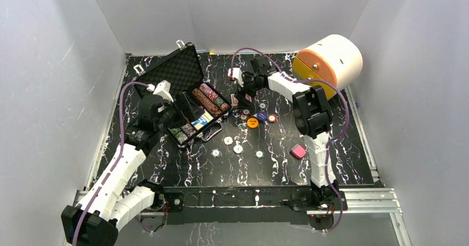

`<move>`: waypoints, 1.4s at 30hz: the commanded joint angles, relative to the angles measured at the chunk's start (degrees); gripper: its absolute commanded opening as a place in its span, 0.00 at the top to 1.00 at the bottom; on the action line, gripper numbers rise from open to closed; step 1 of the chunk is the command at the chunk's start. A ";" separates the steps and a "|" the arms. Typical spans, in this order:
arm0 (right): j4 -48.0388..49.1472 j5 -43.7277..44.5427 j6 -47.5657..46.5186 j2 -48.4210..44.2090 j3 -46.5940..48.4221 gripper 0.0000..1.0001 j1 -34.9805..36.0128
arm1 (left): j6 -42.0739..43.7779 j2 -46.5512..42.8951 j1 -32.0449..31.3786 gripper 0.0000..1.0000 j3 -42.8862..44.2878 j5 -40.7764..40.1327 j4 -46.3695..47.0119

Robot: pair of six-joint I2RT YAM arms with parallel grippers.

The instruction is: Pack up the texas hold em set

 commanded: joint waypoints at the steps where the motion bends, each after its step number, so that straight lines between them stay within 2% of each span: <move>1: -13.86 -7.31 -8.36 4.09 6.46 0.03 -0.31 | 0.62 -1.58 0.24 0.02 1.28 -0.83 -0.01; 7: -14.52 -6.93 -9.12 5.90 7.26 0.04 -0.31 | 0.00 -1.53 0.22 0.02 1.04 -0.64 0.39; 10: -13.22 -4.46 -9.56 5.80 5.84 0.08 0.16 | -0.18 -1.23 0.24 0.02 0.85 -0.39 0.40; 13: -10.44 -1.17 -9.96 5.21 3.21 0.16 0.36 | -0.68 -0.56 0.24 0.02 0.72 0.03 0.13; 17: -8.84 -0.52 -10.28 4.71 2.86 0.36 0.38 | -1.71 0.57 0.23 0.02 0.73 1.43 0.11; 23: -6.64 -3.15 -5.55 2.24 4.39 0.42 -0.44 | -2.49 1.07 0.19 0.02 0.13 0.95 0.59; 31: -1.23 -9.92 5.59 -7.78 0.97 0.48 -4.05 | -6.86 1.31 0.24 0.02 -1.16 0.64 2.75; 36: 4.70 -14.55 10.02 -17.49 -7.10 0.47 -3.88 | -8.74 2.03 0.24 0.02 -0.07 2.79 2.05; 39: 4.72 -17.50 8.11 -23.94 -12.83 0.46 -2.03 | -10.04 3.05 0.24 0.02 1.63 6.08 0.49; 42: 6.86 -18.48 7.60 -30.93 -20.16 0.46 1.15 | -12.89 6.14 0.24 0.02 2.81 15.11 1.60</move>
